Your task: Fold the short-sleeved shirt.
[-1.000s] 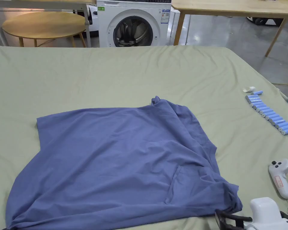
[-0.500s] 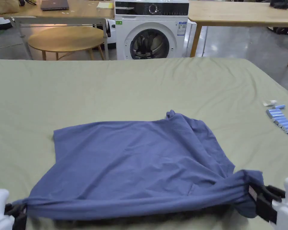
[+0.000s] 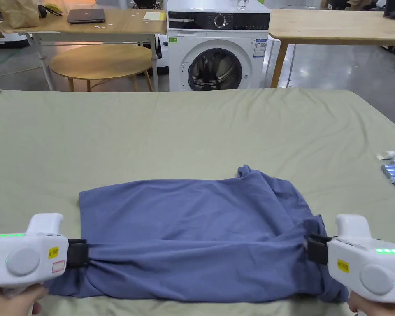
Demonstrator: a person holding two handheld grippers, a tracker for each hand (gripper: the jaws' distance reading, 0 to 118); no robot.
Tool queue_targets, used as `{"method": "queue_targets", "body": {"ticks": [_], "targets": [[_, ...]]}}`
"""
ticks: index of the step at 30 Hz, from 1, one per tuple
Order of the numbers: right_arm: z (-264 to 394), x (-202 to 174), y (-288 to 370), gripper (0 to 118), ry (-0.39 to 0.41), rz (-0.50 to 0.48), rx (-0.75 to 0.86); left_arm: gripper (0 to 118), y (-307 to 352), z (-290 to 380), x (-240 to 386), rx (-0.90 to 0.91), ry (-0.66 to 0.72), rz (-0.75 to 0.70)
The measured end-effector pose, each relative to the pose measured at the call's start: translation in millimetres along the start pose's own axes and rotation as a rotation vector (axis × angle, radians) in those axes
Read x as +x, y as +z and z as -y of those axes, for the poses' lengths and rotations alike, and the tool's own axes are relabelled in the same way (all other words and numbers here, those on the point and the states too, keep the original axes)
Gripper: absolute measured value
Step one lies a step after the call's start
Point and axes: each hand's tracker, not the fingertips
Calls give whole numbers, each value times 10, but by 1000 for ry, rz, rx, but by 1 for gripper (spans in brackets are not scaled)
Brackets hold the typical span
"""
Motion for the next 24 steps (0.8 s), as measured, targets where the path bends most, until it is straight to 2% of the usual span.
{"method": "queue_targets", "body": {"ticks": [1,2,4,5,7,9,10,11,12,13,14,15,16,17,24], "targets": [[13,-32,136,103,-3,-5,10,110,146,67,41,46,0,4],[49,-79,319,107,-7,-16,73,115,327,141,98,119,1,2],[147,-217,721,107,2,-47,216,115,686,298,192,274,30,-9],[198,-334,915,107,8,-65,270,115,858,401,267,325,39,32],[353,-531,1240,107,32,-82,355,115,1076,609,376,402,0,42],[484,-742,1464,106,61,-75,397,115,1287,856,557,477,-69,-36],[557,-822,1552,102,71,-68,392,113,1370,983,624,501,-91,-71],[628,-873,1624,74,80,-81,392,96,1401,1079,635,520,-105,-86],[685,-906,1675,31,83,-89,396,57,1437,1160,640,517,-99,-68],[718,-964,1686,0,92,-95,400,6,1469,1231,625,496,-100,-26],[766,-1019,1688,0,110,-89,390,0,1476,1285,615,447,-84,-2],[824,-1053,1719,0,161,-40,429,0,1371,1340,527,409,-76,-38],[898,-1083,1722,0,183,-86,371,0,1377,1386,471,432,-85,-46],[884,-1098,1727,0,180,-114,353,0,1358,1422,395,387,-68,-14],[974,-1082,1765,0,138,-113,355,0,1106,1485,23,329,8,-49]]}}
